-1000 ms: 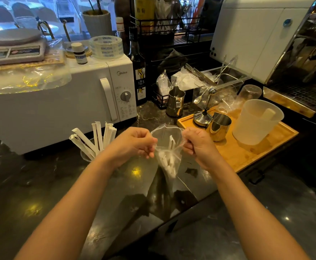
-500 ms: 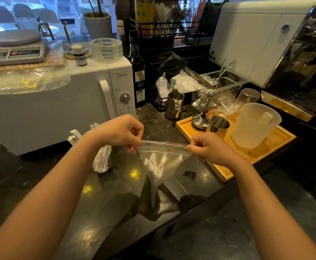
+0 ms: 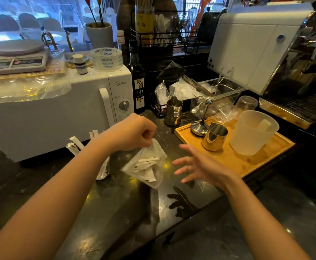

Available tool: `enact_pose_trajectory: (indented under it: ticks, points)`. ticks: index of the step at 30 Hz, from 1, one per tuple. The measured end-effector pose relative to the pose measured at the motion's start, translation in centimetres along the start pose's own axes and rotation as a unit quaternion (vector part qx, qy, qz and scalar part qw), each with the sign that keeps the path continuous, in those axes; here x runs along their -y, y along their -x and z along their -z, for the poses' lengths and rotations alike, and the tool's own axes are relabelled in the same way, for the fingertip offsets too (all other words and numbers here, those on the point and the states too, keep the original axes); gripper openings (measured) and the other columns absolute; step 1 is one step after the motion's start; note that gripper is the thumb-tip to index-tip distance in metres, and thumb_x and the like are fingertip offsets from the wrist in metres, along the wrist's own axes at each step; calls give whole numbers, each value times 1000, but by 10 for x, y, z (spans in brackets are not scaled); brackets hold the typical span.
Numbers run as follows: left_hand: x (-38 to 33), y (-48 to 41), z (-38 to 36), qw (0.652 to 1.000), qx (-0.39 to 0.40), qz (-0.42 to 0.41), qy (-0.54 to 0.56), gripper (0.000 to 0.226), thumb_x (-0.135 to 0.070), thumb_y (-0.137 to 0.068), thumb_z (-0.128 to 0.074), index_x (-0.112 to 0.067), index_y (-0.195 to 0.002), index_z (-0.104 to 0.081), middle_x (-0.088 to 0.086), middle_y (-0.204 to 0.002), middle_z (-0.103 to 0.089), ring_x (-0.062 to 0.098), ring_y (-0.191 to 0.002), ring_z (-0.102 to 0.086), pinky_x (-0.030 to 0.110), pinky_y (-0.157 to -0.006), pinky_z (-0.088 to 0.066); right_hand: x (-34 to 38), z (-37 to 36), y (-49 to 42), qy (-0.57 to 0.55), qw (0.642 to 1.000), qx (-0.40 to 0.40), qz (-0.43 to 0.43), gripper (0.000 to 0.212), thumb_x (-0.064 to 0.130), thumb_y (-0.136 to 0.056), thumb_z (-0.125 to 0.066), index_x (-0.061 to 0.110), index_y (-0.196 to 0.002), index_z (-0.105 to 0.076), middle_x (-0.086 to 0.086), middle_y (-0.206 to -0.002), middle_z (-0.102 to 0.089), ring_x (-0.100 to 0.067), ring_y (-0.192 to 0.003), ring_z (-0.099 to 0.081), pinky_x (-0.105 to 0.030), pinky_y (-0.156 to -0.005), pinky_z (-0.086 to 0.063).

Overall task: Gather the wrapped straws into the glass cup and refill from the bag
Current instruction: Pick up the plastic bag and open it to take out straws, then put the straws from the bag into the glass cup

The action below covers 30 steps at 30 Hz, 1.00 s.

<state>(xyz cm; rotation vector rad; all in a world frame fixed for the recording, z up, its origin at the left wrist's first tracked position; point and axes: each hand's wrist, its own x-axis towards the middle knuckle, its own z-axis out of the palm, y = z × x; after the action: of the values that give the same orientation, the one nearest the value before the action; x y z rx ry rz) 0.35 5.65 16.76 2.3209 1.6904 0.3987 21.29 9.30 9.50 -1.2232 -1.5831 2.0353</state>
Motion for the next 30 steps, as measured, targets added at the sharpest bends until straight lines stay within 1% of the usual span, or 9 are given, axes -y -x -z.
enact_pose_trajectory:
  ticks: [3,7,12,16,19,22,24,27,30]
  points:
    - [-8,-2,-4,998,-18,-41,-42,44,-5,-83,-54,-25,-52,-31,-9,-56,-37,2,-52,-35,14,-55,-33,-27,-12,-15,-179,978,71,-82,75,61,-83,-30,28,-145,-4,-23,-143,-38,-34,-100,-62,-43,-74,-58]
    - [-23,-4,-12,994,-24,-94,-56,46,-6,-85,-49,-27,-52,-25,-11,-55,-34,-1,-51,-33,15,-55,-32,-46,-30,-38,-345,913,195,-102,79,71,-80,-27,17,-133,-44,-21,-124,-59,-36,-97,-66,-49,-77,-57]
    - [-33,2,-27,991,-16,-132,-4,31,-7,-83,-55,-19,-59,-40,-13,-54,-34,-2,-50,-34,12,-60,-39,-33,-47,-55,-334,942,-13,-22,15,22,-85,-56,7,-91,-57,-18,-97,-59,-18,-77,-58,-27,-63,-53]
    - [-33,13,-29,990,10,-120,71,13,-12,-81,-62,-12,-69,-59,-3,-64,-52,8,-59,-50,21,-65,-46,-25,-49,-47,-390,920,14,-41,10,9,-77,-50,8,-67,-52,-8,-57,-52,-15,-51,-56,-22,-49,-50]
    - [-25,27,-25,977,1,-67,202,14,-15,-78,-66,-28,-75,-60,-13,-74,-58,0,-68,-58,16,-71,-51,-21,-47,-47,-385,922,30,-38,24,11,-80,-46,2,-75,-67,-13,-70,-64,-22,-64,-65,-34,-64,-55]
    - [-10,46,-26,889,-159,76,424,29,-17,-72,-68,-37,-88,-54,-10,-88,-61,0,-83,-61,18,-76,-55,-8,-50,-46,-350,935,-1,-64,37,12,-73,-51,3,-109,-57,-19,-101,-58,-31,-89,-57,-44,-80,-45]
    - [2,56,-34,804,-257,185,503,29,-18,-76,-64,-34,-97,-52,-6,-101,-61,6,-94,-60,22,-80,-51,2,-50,-45,-332,941,-13,-67,26,13,-80,-50,4,-104,-54,-17,-96,-58,-31,-88,-56,-43,-76,-45]
    - [19,65,-48,690,-223,300,620,39,-16,-83,-58,-21,-119,-45,4,-116,-56,21,-106,-57,36,-88,-50,18,-55,-43,-317,948,11,-27,16,14,-90,-45,5,-100,-54,-13,-75,-65,-27,-75,-61,-40,-64,-48]
    - [27,65,-51,636,-142,320,688,49,-22,-79,-59,-13,-125,-44,9,-118,-59,28,-107,-60,45,-92,-50,36,-68,-50,-286,958,10,-1,16,10,-93,-43,7,-109,-46,-8,-76,-56,-18,-58,-62,-24,-44,-52]
